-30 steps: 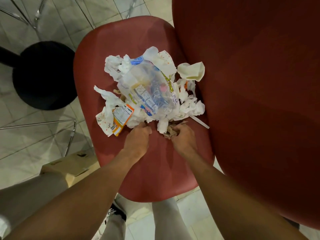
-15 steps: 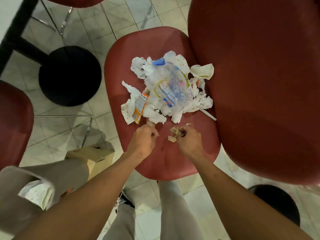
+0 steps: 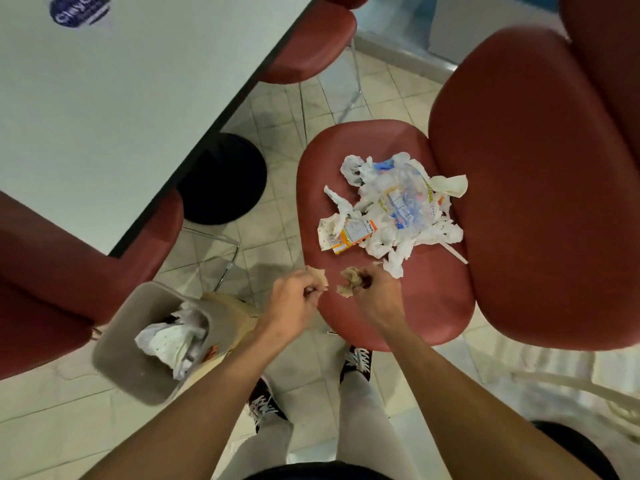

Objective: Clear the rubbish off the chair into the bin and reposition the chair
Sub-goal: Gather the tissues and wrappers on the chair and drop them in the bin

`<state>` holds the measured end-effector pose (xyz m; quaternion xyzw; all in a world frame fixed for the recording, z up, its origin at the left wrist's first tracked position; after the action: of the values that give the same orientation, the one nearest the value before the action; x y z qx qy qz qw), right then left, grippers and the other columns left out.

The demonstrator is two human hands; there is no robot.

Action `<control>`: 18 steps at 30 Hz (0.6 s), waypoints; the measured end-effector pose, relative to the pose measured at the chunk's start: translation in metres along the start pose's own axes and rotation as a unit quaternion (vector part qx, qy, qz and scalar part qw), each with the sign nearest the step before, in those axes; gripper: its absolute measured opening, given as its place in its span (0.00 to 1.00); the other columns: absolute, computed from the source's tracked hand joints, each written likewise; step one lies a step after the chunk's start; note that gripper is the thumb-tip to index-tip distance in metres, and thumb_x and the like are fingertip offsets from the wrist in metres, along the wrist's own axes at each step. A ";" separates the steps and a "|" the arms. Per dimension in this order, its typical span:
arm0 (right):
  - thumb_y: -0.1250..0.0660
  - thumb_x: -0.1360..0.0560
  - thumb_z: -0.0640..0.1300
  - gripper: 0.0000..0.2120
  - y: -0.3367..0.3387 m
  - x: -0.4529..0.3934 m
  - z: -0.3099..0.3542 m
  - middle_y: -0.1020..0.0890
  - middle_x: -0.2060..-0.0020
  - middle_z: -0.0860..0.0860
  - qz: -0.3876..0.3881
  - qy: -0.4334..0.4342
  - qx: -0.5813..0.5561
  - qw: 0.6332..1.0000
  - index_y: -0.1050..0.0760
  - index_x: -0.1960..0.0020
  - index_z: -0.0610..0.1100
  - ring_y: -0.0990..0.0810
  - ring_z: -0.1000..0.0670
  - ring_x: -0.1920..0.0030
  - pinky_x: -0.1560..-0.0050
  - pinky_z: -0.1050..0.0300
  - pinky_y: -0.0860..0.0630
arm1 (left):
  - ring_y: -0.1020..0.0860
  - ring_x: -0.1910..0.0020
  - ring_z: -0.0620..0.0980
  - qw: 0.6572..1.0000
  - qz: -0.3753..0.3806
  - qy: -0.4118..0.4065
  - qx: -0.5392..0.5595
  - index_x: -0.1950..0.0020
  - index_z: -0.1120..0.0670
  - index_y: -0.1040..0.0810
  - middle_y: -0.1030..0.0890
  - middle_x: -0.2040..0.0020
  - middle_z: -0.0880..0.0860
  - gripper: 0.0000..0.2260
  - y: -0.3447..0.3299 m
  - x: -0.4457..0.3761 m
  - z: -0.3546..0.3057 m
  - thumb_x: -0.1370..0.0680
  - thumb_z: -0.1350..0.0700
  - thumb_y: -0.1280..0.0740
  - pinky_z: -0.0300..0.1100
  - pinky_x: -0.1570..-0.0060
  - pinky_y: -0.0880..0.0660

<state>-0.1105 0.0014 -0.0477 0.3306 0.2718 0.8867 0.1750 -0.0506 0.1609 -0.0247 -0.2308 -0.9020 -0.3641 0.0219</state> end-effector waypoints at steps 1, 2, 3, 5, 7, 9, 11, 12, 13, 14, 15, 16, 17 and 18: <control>0.34 0.28 0.33 0.08 -0.008 0.009 0.010 0.18 0.60 0.53 0.005 0.005 -0.005 1.000 0.22 0.55 0.44 0.24 0.56 0.63 0.61 0.72 0.31 | 0.28 0.68 0.31 1.000 -0.013 0.003 0.004 0.59 0.57 0.15 0.21 0.62 0.46 0.06 0.014 0.008 0.006 0.30 0.67 0.28 0.19 0.61 0.36; 0.34 0.29 0.34 0.08 -0.015 0.015 0.018 0.17 0.60 0.54 0.006 0.011 -0.006 1.000 0.21 0.54 0.44 0.22 0.56 0.62 0.58 0.69 0.27 | 0.28 0.67 0.31 1.000 -0.026 0.006 0.005 0.58 0.56 0.15 0.21 0.61 0.46 0.06 0.028 0.015 0.012 0.29 0.67 0.28 0.19 0.61 0.35; 0.34 0.31 0.35 0.09 -0.024 0.021 0.024 0.16 0.58 0.54 0.005 0.019 -0.003 1.000 0.20 0.54 0.45 0.19 0.54 0.60 0.54 0.62 0.23 | 0.27 0.65 0.31 0.999 -0.035 0.010 0.004 0.58 0.55 0.15 0.21 0.60 0.45 0.06 0.040 0.023 0.020 0.29 0.66 0.28 0.19 0.60 0.34; 0.36 0.31 0.36 0.12 -0.043 0.033 0.039 0.15 0.57 0.51 0.014 0.034 0.009 0.999 0.19 0.52 0.46 0.17 0.49 0.55 0.50 0.53 0.21 | 0.25 0.62 0.35 0.998 -0.051 0.019 0.005 0.56 0.54 0.16 0.19 0.58 0.46 0.05 0.064 0.039 0.038 0.28 0.64 0.28 0.21 0.59 0.32; 0.36 0.30 0.35 0.11 -0.063 0.047 0.060 0.15 0.57 0.48 0.025 0.057 0.031 0.998 0.19 0.52 0.44 0.18 0.47 0.54 0.50 0.53 0.22 | 0.22 0.61 0.41 0.996 -0.079 0.032 0.005 0.56 0.54 0.16 0.18 0.57 0.48 0.05 0.088 0.057 0.059 0.28 0.63 0.27 0.27 0.58 0.28; 0.35 0.29 0.36 0.09 -0.082 0.059 0.079 0.16 0.56 0.46 0.036 0.080 0.047 0.995 0.19 0.52 0.43 0.19 0.46 0.54 0.51 0.52 0.23 | 0.21 0.60 0.44 0.993 -0.103 0.050 0.011 0.57 0.54 0.16 0.18 0.58 0.49 0.05 0.108 0.074 0.081 0.28 0.64 0.27 0.34 0.56 0.25; 0.35 0.29 0.36 0.08 -0.104 0.070 0.096 0.16 0.57 0.46 0.050 0.101 0.060 0.992 0.19 0.53 0.42 0.19 0.45 0.55 0.52 0.54 0.24 | 0.21 0.60 0.45 0.989 -0.126 0.072 0.016 0.58 0.55 0.17 0.18 0.58 0.49 0.06 0.128 0.091 0.101 0.29 0.65 0.28 0.34 0.56 0.25; 0.35 0.29 0.35 0.08 -0.117 0.077 0.105 0.16 0.57 0.46 0.059 0.112 0.069 0.989 0.20 0.53 0.42 0.20 0.45 0.56 0.55 0.56 0.25 | 0.22 0.60 0.45 0.987 -0.137 0.084 0.015 0.58 0.55 0.17 0.18 0.59 0.48 0.05 0.138 0.100 0.111 0.28 0.65 0.28 0.31 0.56 0.27; 0.35 0.29 0.35 0.08 -0.131 0.083 0.113 0.17 0.59 0.46 0.071 0.123 0.078 0.987 0.20 0.54 0.42 0.20 0.46 0.57 0.58 0.58 0.27 | 0.22 0.60 0.44 0.984 -0.147 0.098 0.013 0.58 0.55 0.17 0.19 0.59 0.48 0.05 0.148 0.110 0.122 0.28 0.65 0.29 0.30 0.57 0.28; 0.36 0.28 0.35 0.07 -0.142 0.089 0.120 0.18 0.60 0.47 0.084 0.131 0.086 0.984 0.20 0.54 0.42 0.21 0.47 0.58 0.61 0.59 0.30 | 0.23 0.60 0.43 0.981 -0.155 0.111 0.015 0.58 0.55 0.17 0.19 0.58 0.48 0.05 0.156 0.118 0.132 0.28 0.64 0.29 0.30 0.56 0.28; 0.36 0.28 0.35 0.07 -0.156 0.096 0.128 0.19 0.62 0.48 0.098 0.139 0.095 0.981 0.21 0.55 0.43 0.22 0.48 0.60 0.64 0.61 0.32 | 0.23 0.61 0.41 0.978 -0.164 0.125 0.020 0.59 0.55 0.17 0.19 0.58 0.48 0.04 0.165 0.127 0.143 0.28 0.64 0.28 0.29 0.57 0.29; 0.36 0.27 0.35 0.07 -0.166 0.102 0.134 0.20 0.62 0.49 0.109 0.145 0.103 0.978 0.21 0.55 0.43 0.24 0.49 0.61 0.66 0.63 0.34 | 0.24 0.62 0.39 0.975 -0.170 0.139 0.021 0.59 0.55 0.17 0.19 0.58 0.47 0.04 0.172 0.135 0.153 0.28 0.64 0.28 0.26 0.58 0.30; 0.37 0.27 0.35 0.07 -0.178 0.107 0.140 0.21 0.63 0.50 0.121 0.150 0.110 0.975 0.22 0.56 0.44 0.24 0.50 0.62 0.68 0.64 0.36 | 0.24 0.63 0.38 0.973 -0.174 0.150 0.020 0.59 0.55 0.17 0.19 0.58 0.47 0.04 0.178 0.143 0.164 0.28 0.64 0.28 0.24 0.60 0.31; 0.36 0.26 0.35 0.07 -0.190 0.112 0.146 0.22 0.64 0.50 0.130 0.154 0.115 0.973 0.23 0.57 0.45 0.25 0.50 0.63 0.69 0.64 0.36 | 0.24 0.63 0.39 0.971 -0.175 0.162 0.020 0.58 0.55 0.17 0.19 0.58 0.48 0.04 0.183 0.151 0.174 0.27 0.64 0.29 0.22 0.62 0.32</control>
<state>-0.0675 0.2599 -0.0136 0.2405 0.3508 0.9047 -0.0249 -0.0834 0.4524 -0.0027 -0.0067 -0.9199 -0.3768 0.1081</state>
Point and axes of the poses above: each hand's wrist, its own x-axis away from the middle knuckle, its own y-axis out of the back of the hand, z = x × y, the point moved 7 cm from there along -x, towards the middle knuckle
